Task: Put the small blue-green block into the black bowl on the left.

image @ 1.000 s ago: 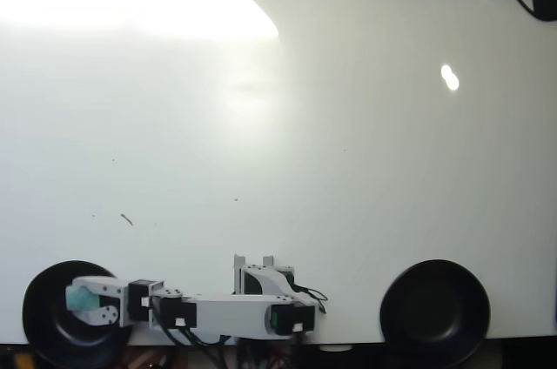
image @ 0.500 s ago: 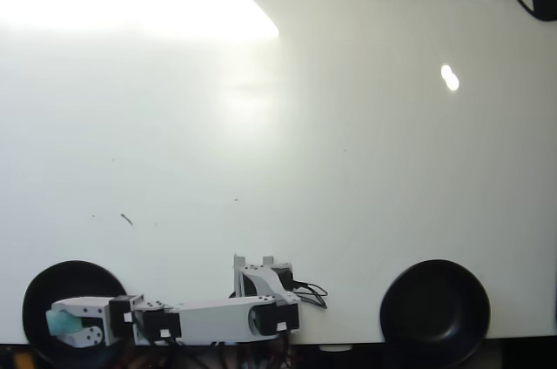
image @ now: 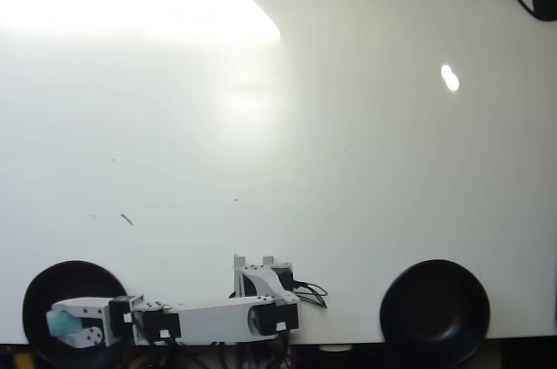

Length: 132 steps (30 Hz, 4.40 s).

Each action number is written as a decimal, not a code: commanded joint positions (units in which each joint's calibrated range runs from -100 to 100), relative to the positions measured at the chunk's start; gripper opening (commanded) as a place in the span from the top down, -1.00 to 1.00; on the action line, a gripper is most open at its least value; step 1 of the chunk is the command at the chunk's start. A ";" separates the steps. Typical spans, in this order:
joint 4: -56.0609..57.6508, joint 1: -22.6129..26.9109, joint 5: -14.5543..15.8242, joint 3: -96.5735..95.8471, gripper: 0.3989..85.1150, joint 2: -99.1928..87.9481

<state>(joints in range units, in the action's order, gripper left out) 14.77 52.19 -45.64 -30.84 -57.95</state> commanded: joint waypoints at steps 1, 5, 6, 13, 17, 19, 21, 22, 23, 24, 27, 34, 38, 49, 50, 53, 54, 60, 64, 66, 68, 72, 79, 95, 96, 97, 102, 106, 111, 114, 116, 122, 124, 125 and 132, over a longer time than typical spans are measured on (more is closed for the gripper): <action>0.35 0.20 -0.29 5.15 0.85 -0.37; 1.49 0.20 -0.29 4.04 0.53 -1.34; 1.32 0.24 -0.29 3.58 0.48 -1.55; 1.00 0.34 -0.29 3.02 0.25 -1.98; 1.00 0.15 -0.29 2.74 0.19 -2.41; 1.08 -0.24 0.05 2.10 0.19 -3.48; 1.00 -1.12 0.68 0.99 0.19 -5.09; 0.84 -1.76 1.27 0.34 0.20 -5.94; 0.51 -2.39 1.90 -0.31 0.20 -7.02; 0.11 -3.03 2.34 -1.14 0.20 -7.98; -4.35 -4.88 4.79 -4.83 0.20 -10.55; -5.08 -10.21 10.01 -7.88 0.20 -16.23; -2.81 -14.07 13.33 -9.36 0.20 -19.87; -1.19 -24.66 16.46 -14.82 0.20 -31.01; -1.27 -25.59 16.95 -14.82 0.20 -31.65; -1.76 -29.16 19.24 -15.19 0.20 -33.05; -1.76 -30.33 19.88 -15.65 0.20 -34.01; -1.84 -36.78 26.52 -18.70 0.20 -37.22; -1.84 -40.78 31.16 -22.95 0.20 -40.65; -2.24 -42.00 32.87 -25.35 0.20 -41.72; -2.08 -43.37 35.46 -26.37 0.20 -41.83; -3.86 -45.23 37.46 -29.33 0.20 -41.83; -12.62 -48.16 38.05 -38.94 0.20 -41.72; -23.08 -55.14 42.74 -59.09 0.13 -41.72; -23.64 -55.14 42.74 -60.01 0.13 -41.72; -23.81 -55.14 42.74 -60.56 0.13 -41.72; -23.89 -54.65 44.15 -63.24 0.02 -41.62; -23.89 -54.65 45.08 -64.91 -0.04 -41.51; -23.81 -54.51 45.13 -67.03 -0.10 -41.62; -23.32 -54.46 45.03 -67.68 -0.10 -41.51; -22.83 -54.46 44.93 -67.87 -0.14 -41.40; -21.29 -54.16 44.98 -69.16 -0.15 -41.30; -20.65 -52.65 44.93 -69.16 -0.15 -41.40; -19.59 -51.53 44.98 -69.16 -0.15 -41.30; -17.48 -50.94 44.98 -69.16 -0.15 -41.19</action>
<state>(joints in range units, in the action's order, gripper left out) -3.33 1.29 -0.71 -97.88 -98.36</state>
